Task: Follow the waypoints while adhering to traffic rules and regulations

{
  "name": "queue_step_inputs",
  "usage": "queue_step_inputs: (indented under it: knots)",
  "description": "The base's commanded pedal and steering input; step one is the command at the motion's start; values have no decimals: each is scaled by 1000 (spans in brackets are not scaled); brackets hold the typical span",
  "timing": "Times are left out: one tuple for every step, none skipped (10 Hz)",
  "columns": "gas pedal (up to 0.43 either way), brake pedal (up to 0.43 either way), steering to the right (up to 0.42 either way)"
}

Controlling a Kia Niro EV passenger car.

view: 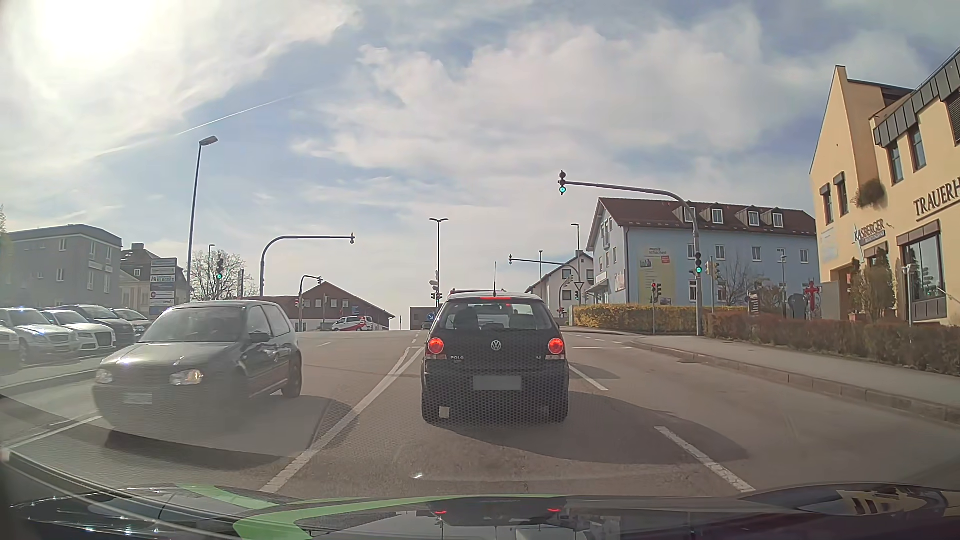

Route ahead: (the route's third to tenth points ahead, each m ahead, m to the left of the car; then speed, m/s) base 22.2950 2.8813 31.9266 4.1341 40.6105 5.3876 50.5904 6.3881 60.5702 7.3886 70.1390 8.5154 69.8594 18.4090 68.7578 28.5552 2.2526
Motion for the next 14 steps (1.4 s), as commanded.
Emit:
queue_step_inputs:
  knots:
    - [0,220,-33]
    - [0,232,-32]
    - [0,232,-32]
    - [0,232,-32]
    - [0,232,-32]
    - [0,238,-33]
    - [0,238,-33]
    - [0,244,-32]
    - [0,250,-32]
    - [0,250,-32]
    - [0,256,-31]
    - [0,262,-31]
    - [0,280,-31]
    - [0,280,-31]
